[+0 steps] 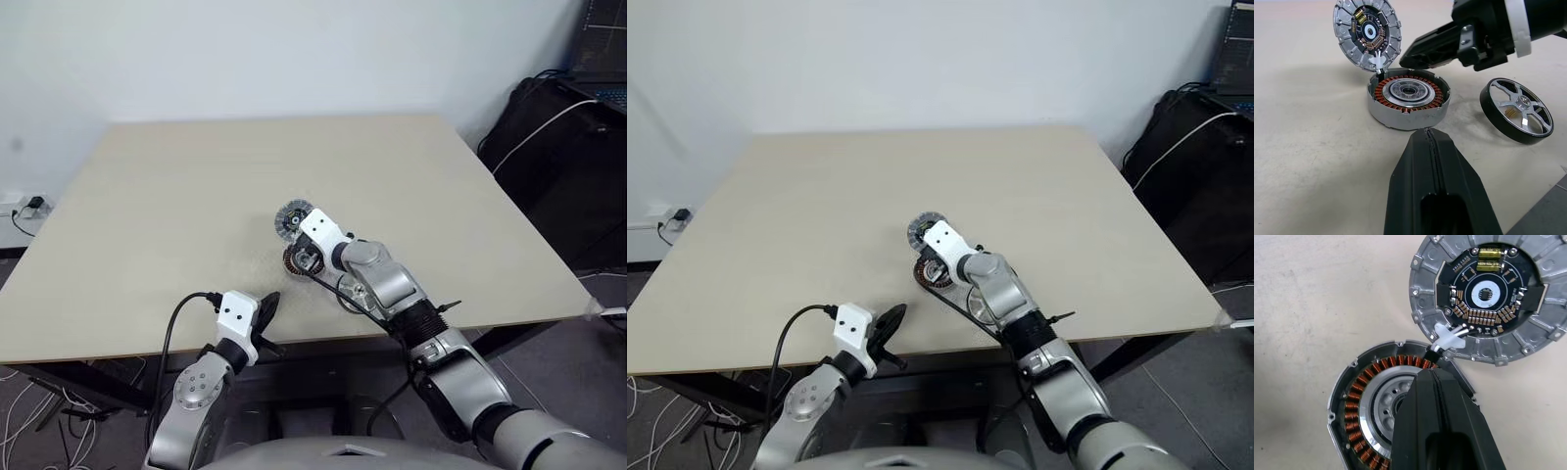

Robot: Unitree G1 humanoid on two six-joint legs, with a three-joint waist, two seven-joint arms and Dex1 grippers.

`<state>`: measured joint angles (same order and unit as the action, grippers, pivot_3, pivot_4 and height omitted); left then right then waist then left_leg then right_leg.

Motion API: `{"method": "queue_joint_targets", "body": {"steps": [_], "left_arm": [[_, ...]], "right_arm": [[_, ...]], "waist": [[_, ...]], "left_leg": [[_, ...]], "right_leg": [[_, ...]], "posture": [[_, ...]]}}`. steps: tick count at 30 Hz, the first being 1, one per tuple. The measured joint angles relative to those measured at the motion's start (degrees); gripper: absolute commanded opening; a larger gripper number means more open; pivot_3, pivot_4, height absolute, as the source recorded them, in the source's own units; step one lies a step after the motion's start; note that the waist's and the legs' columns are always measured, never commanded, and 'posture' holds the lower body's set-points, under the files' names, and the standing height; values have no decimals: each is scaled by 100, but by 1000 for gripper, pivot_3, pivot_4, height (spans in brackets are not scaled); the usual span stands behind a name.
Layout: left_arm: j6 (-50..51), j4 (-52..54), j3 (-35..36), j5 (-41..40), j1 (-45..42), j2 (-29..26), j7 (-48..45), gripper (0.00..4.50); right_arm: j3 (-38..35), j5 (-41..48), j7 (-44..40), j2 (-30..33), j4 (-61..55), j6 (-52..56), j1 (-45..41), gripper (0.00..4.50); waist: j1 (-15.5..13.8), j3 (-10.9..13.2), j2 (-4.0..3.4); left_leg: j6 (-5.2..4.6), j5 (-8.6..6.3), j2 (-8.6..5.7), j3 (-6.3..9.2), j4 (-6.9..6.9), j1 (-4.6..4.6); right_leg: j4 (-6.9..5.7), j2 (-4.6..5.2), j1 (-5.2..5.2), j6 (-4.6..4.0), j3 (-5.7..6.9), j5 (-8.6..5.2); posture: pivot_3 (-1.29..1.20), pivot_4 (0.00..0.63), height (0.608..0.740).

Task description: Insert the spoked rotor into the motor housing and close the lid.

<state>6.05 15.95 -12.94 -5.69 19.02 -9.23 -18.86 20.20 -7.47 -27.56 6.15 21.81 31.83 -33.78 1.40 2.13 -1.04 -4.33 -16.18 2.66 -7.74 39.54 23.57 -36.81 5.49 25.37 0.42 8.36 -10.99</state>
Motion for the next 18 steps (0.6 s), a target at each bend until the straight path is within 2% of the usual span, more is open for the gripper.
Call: {"method": "queue_joint_targets", "body": {"steps": [8, 14, 18], "left_arm": [[-1, 0, 0, 0, 20, 2, 5, 0], [-8, 2, -4, -1, 17, 3, 3, 0], [-11, 10, 6, -7, 42, 0, 1, 0]], "right_arm": [[23, -37, -90, 225, 168, -12, 98, 9], [-431, 378, -324, 559, -1127, 109, 642, 9], [-1086, 795, -405, 1043, -2472, 505, 1286, 1245]], "waist": [[-2, 0, 0], [-9, 0, 0], [-79, 0, 3]], "left_leg": [[-2, 2, -1, 0, 1, 0], [-7, 4, -1, 1, 1, 4], [-3, -3, -4, 9, 2, 3]], "right_leg": [[0, 0, -1, -1, -2, 0], [0, 1, -1, 2, -3, 1], [9, 4, 0, -7, 0, -4]], "posture": [[0, 0, 740], [0, 0, 740], [0, 0, 740]]}}
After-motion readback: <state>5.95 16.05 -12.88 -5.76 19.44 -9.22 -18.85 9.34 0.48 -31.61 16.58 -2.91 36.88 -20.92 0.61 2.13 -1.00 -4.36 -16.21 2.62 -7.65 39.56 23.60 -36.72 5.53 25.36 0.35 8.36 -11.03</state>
